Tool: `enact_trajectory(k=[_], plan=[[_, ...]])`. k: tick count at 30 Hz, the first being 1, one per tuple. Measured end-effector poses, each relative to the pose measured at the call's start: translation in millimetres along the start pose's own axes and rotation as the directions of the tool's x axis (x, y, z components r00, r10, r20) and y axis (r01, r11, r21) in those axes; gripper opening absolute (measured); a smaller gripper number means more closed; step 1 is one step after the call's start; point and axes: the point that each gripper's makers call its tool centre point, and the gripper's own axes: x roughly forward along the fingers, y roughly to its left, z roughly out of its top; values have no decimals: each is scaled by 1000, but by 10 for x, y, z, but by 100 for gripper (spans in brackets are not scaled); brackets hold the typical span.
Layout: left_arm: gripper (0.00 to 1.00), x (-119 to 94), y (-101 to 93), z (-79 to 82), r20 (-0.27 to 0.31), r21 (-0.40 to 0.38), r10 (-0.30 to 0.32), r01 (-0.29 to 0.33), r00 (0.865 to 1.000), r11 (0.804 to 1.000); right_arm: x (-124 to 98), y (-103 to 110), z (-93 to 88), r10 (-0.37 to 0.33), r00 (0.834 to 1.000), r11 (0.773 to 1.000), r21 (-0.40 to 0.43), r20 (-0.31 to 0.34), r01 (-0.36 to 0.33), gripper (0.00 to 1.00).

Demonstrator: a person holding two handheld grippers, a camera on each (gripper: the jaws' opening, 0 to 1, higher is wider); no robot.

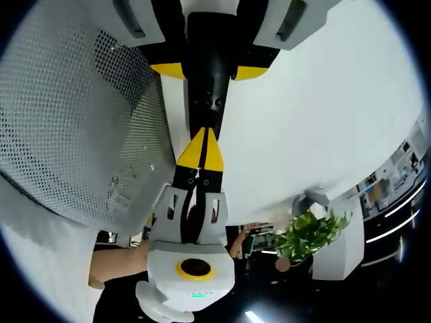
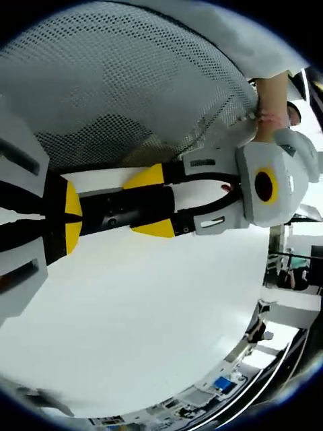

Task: Press the specified remote control buttons in sequence, fully releasing each button before pressing the next.

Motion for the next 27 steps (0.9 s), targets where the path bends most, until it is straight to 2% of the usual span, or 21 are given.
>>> enact_trajectory(k=[3,10,15,17,21,22,24,25,27], plan=[[25,1,1,-2,1,1,-2,2,1000,1000,1,-8,0,10,1000,999,41,11,-11,0],[25,-2,2,1,1,2,-7,7,1000,1000,63,-5,63,7,1000,1000,-22,-5,-7,0],[25,-3,2,0,3,1,-7,7,1000,1000,55,-18,54,12,1000,1000,5,-17,-12,0],[25,-3,4,-3,3,1,-7,7,1000,1000,51,-22,55,11,1000,999,48,16,-12,0],[25,-5,4,-4,3,1,-6,6,1000,1000,38,-33,77,-17,992,988,154,128,-3,0],[25,-5,3,-3,3,1,-6,6,1000,1000,29,-27,95,-32,986,989,145,165,8,0],[25,-6,2,-2,4,0,-5,5,1000,1000,40,-3,108,-68,981,998,1,183,69,0],[25,-6,3,-3,4,0,-5,5,1000,1000,50,5,115,-76,980,997,-17,182,81,0],[25,-6,3,-4,6,-1,-5,5,1000,1000,78,41,148,-56,981,998,4,188,56,0]])
